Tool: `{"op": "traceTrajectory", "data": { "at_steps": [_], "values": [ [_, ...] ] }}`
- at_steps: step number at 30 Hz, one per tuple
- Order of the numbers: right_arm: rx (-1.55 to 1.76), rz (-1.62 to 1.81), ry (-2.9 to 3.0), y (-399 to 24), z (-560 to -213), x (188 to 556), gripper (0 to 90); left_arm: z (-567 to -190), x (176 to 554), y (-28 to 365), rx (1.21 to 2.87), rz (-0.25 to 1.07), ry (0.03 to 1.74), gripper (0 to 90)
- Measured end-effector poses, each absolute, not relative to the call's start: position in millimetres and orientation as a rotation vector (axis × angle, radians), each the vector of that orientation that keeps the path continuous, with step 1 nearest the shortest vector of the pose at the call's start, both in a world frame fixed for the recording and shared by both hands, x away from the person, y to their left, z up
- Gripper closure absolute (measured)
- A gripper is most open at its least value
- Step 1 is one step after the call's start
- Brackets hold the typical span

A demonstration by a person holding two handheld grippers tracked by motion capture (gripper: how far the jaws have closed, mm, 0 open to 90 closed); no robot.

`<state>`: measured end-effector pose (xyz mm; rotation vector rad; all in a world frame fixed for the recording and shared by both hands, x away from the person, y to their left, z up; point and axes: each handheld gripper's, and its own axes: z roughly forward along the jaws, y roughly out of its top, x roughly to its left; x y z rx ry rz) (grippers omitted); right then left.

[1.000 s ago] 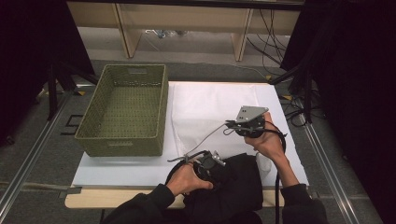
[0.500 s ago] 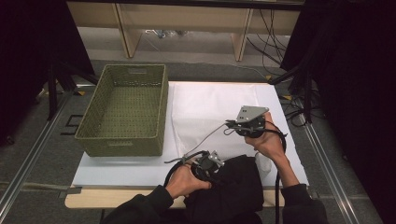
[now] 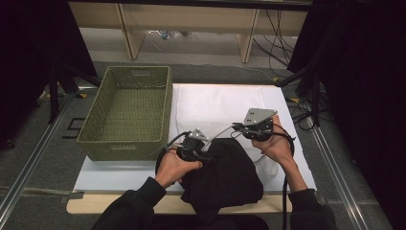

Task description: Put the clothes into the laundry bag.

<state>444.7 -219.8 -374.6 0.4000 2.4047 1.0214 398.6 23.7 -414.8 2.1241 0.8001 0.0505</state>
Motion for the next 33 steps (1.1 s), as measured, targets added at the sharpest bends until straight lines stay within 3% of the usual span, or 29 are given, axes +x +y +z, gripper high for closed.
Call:
{"op": "traceTrajectory", "data": {
  "at_steps": [15, 17, 23, 33],
  "values": [
    [0.377, 1.009, 2.427, -217, -376, 444, 90.0, -440, 430, 23, 2.041, 0.045, 1.000, 62.6],
    [0.368, 1.006, 2.426, -217, -377, 445, 90.0, -439, 429, 23, 2.048, 0.060, 1.006, 56.7],
    [0.378, 1.003, 2.436, -217, -380, 445, 90.0, -418, 408, 26, 2.143, 0.177, 0.963, 25.6],
    [0.368, 1.008, 2.437, -216, -379, 445, 90.0, -416, 359, 54, 2.273, 0.186, 0.865, 15.9]
  ]
}}
